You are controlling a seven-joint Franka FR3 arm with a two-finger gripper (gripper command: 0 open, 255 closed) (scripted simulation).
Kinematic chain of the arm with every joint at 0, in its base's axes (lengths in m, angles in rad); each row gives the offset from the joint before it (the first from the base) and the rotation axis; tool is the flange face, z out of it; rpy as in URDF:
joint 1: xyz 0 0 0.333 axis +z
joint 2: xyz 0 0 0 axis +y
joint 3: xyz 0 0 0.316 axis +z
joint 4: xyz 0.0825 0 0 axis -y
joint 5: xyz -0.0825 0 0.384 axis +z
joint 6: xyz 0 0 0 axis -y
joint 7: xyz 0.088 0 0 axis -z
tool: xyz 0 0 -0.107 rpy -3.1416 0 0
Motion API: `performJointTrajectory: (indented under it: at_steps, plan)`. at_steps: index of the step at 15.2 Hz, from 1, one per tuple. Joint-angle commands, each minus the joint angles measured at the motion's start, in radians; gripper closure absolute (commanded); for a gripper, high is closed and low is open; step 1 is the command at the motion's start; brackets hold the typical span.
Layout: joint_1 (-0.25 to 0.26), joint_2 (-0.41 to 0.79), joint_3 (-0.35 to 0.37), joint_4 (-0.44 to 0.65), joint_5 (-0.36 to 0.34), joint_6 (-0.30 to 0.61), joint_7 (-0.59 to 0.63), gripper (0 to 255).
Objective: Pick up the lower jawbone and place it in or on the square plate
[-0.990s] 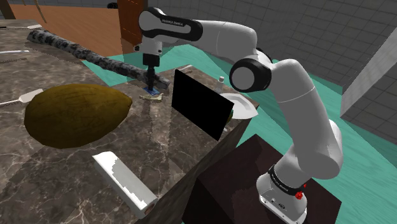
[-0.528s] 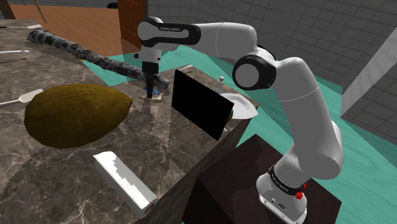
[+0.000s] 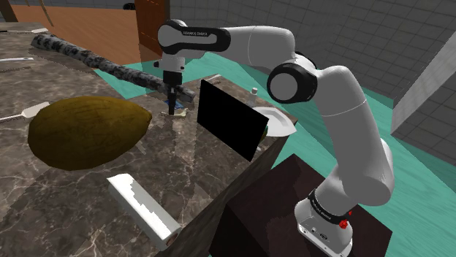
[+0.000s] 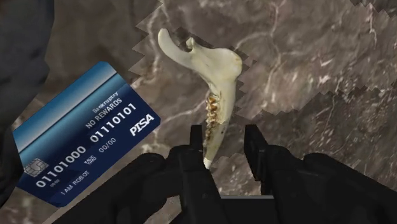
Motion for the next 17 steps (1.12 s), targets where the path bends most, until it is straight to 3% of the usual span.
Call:
performJointTrajectory:
  at_steps: [1,8,9,10,12,17]
  plan:
    - [0.0,0.0,0.0,0.0,0.0,0.0,0.0,255]
    - [0.0,0.0,0.0,0.0,0.0,0.0,0.0,255]
    - [0.0,0.0,0.0,0.0,0.0,0.0,0.0,0]
    - [0.031,-0.165,-0.027,-0.251,-0.036,0.177,-0.005,0]
    - [0.112,-0.41,-0.079,-0.614,-0.136,0.479,0.047,0]
    - [0.122,-0.414,-0.08,-0.675,-0.153,0.558,0.059,0]
